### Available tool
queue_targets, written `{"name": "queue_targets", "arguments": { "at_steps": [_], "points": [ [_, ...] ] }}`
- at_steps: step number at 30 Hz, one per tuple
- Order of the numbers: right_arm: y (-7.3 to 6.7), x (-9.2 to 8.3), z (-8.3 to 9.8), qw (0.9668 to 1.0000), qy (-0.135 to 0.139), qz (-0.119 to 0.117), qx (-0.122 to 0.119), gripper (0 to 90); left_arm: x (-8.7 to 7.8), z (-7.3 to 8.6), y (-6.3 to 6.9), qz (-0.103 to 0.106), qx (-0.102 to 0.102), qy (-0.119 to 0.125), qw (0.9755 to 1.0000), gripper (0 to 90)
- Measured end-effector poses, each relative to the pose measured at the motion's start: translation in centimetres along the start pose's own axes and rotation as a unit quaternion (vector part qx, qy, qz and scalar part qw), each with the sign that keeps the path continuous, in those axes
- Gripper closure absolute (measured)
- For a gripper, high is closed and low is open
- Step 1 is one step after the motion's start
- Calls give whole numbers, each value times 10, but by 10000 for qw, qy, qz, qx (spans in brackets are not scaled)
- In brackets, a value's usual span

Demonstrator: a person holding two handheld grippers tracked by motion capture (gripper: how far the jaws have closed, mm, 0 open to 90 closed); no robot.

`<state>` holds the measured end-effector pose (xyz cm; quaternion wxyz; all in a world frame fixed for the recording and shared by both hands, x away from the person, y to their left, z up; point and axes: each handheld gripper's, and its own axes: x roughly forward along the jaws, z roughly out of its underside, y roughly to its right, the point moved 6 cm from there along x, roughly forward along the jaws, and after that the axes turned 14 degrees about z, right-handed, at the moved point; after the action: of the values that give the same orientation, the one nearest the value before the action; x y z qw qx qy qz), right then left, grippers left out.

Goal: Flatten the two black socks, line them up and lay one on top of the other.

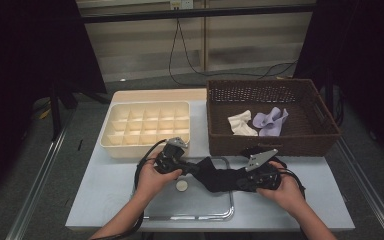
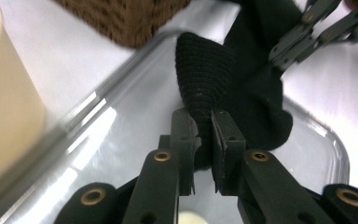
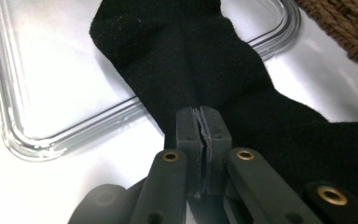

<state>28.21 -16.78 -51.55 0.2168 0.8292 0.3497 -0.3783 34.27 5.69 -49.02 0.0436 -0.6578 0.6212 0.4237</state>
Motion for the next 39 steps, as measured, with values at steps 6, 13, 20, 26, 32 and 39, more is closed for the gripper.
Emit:
{"name": "queue_targets", "arguments": {
  "at_steps": [6,13,20,26,32,39],
  "points": [
    [-1,-3,4,10000,35,-33,77,885,1,7,1,-26,-100,-75,9999,806],
    [-3,-3,4,10000,-2,-58,37,885,-5,10,0,-157,-56,-116,9998,778],
    [-2,-3,3,10000,-25,-92,16,885,-12,10,-1,-245,74,-134,9996,735],
    [-2,-4,4,9999,-77,-137,-48,885,-18,11,-3,-341,50,-113,9993,740],
    [1,-10,9,9998,-190,-112,8,881,-28,10,-2,-405,170,-17,9990,703],
    [12,-21,6,9998,-68,123,167,736,-13,10,0,-302,304,-160,9990,613]
  ]
}}
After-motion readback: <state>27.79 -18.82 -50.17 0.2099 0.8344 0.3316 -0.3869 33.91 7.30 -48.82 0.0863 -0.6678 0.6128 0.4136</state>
